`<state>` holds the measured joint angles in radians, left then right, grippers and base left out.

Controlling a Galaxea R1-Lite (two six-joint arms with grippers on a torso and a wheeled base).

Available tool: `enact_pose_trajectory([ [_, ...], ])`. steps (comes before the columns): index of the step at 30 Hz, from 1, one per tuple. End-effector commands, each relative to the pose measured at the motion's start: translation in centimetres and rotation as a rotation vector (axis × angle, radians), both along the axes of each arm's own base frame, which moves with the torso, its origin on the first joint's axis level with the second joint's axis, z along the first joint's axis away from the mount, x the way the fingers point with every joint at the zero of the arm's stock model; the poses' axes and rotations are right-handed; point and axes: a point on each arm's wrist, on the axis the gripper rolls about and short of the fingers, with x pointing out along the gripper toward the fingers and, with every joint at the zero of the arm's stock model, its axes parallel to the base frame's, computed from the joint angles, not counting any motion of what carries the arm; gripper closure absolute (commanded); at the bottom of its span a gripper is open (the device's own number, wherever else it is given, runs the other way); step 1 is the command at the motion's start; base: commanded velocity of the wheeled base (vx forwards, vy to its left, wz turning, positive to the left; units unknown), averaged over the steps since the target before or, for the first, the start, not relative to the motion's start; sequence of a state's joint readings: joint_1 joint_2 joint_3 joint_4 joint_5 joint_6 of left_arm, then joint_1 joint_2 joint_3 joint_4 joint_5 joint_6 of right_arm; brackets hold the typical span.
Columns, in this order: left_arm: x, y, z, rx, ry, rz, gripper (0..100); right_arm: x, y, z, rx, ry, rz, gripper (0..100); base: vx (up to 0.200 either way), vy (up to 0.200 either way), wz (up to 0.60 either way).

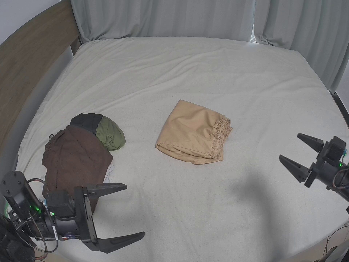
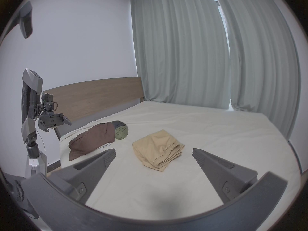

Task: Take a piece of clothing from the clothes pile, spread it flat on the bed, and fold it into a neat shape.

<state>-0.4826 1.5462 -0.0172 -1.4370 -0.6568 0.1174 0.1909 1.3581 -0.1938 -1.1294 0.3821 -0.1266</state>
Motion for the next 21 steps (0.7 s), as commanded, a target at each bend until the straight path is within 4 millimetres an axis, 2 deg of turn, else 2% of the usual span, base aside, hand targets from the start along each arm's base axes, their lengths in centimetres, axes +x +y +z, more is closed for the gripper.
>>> enact_pose_trajectory([
  [1,-4.2,2.0,3.0,-0.07,-0.133,0.01,0,-7.1,-2.0,3.2,-0.007,-0.207,-0.072,0,0.0,0.0,0.0],
  [7,-6.2,3.5,3.8,-0.101,-0.174,0.17,0,-10.8,-2.6,2.9,0.009,-0.257,-0.097,0,0.0,0.0,0.0],
  [11,-7.5,4.3,3.9,-0.11,-0.191,0.186,0,-12.4,-2.9,2.0,0.01,-0.278,-0.122,0,0.0,0.0,0.0],
  [16,-9.8,5.9,3.2,-0.09,-0.183,0.253,0,-14.8,-3.2,-0.7,0.016,-0.304,-0.161,0,0.0,0.0,0.0],
  [21,-11.7,7.0,2.3,-0.086,-0.177,0.317,0,-17.5,-3.4,-2.7,0.029,-0.303,-0.182,0,0.0,0.0,0.0],
])
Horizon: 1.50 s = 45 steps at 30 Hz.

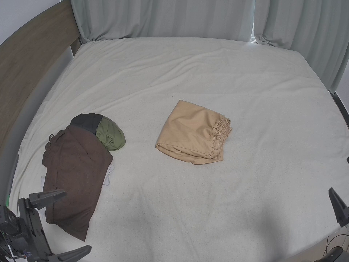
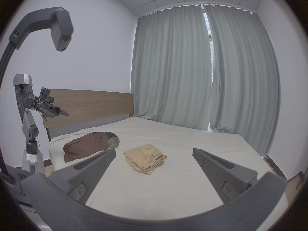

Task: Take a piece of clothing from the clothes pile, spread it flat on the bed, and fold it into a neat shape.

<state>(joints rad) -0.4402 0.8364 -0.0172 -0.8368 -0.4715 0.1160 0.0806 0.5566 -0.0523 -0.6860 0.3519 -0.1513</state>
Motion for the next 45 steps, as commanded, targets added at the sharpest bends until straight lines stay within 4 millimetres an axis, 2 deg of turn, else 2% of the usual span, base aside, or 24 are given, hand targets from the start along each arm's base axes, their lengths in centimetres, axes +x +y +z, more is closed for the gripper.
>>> enact_pose_trajectory([
  [1,-3.7,2.1,-0.9,-0.037,-0.077,0.114,0,-4.4,-0.3,-3.5,0.017,-0.069,-0.051,0,0.0,0.0,0.0],
  [2,-3.8,2.2,-1.0,-0.037,-0.076,0.117,0,-4.5,-0.3,-3.6,0.017,-0.066,-0.052,0,0.0,0.0,0.0],
  [5,-5.6,2.8,-2.4,-0.041,-0.057,0.174,0,-6.0,-0.3,-6.0,0.021,-0.041,-0.082,0,0.0,0.0,0.0],
  [11,-8.2,3.3,-4.7,-0.094,-0.064,0.303,0,-5.7,-0.6,-7.8,0.059,0.147,-0.219,0,0.0,0.0,0.0],
  [14,-8.2,3.2,-4.8,-0.113,-0.05,0.31,0,-5.7,-0.7,-7.6,0.07,0.132,-0.239,0,0.0,0.0,0.0],
  [17,-8.2,3.3,-4.7,-0.122,-0.046,0.374,0,-5.6,-1.1,-7.9,0.136,0.17,-0.41,0,0.0,0.0,0.0],
  [19,-8.2,3.2,-5.0,-0.124,-0.037,0.447,0,-5.6,-1.1,-8.0,0.163,0.177,-0.417,0,0.0,0.0,0.0],
  [24,-8.7,3.1,-6.6,-0.086,0.003,0.49,0,-5.6,-1.1,-8.4,0.18,0.225,-0.415,0,0.0,0.0,0.0],
  [36,-8.6,3.3,-6.5,-0.086,-0.011,0.578,0,-5.6,-1.1,-8.3,0.18,0.22,-0.417,0,0.0,0.0,0.0],
  [45,-8.5,3.9,-6.5,-0.115,-0.007,0.83,0,-5.6,-1.1,-8.3,0.177,0.218,-0.414,0,0.0,0.0,0.0],
])
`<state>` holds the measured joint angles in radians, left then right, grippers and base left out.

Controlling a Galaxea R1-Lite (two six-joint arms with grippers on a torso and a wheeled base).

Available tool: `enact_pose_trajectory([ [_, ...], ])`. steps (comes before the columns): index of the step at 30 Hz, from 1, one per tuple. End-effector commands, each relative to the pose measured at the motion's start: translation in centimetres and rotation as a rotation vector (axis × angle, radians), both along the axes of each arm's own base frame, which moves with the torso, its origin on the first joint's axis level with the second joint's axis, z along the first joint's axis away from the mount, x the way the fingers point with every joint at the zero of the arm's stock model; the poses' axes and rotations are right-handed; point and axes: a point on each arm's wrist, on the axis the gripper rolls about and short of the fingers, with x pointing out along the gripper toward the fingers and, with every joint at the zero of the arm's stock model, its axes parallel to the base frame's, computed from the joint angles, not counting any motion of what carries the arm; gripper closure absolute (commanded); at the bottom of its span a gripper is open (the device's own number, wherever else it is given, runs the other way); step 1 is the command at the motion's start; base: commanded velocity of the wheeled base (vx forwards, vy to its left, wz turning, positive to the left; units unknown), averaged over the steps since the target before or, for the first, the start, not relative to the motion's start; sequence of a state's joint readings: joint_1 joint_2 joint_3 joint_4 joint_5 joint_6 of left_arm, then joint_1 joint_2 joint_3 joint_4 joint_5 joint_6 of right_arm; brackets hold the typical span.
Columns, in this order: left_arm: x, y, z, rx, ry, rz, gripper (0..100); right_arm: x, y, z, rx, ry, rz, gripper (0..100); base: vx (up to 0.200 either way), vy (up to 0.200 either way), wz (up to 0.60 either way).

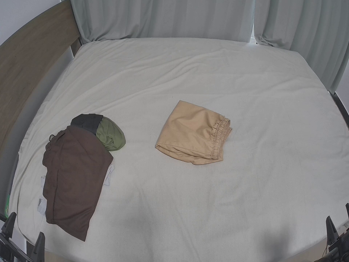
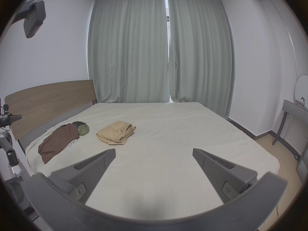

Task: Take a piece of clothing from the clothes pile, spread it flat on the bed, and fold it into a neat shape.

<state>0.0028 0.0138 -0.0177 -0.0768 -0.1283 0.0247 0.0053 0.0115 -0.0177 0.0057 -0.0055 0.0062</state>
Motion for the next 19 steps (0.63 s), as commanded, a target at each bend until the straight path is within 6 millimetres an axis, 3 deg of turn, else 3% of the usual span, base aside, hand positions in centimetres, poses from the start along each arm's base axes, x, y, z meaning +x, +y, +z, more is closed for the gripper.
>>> enact_pose_trajectory([
  [1,0.08,0.26,-1.23,0.004,0.072,0.121,0,0.03,0.01,-0.46,-0.002,0.003,0.006,0,0.0,0.0,0.0],
  [19,0.08,0.37,-1.29,-0.035,0.08,0.161,0,0.03,0.05,-0.45,-0.012,0.002,0.028,0,0.0,0.0,0.0],
])
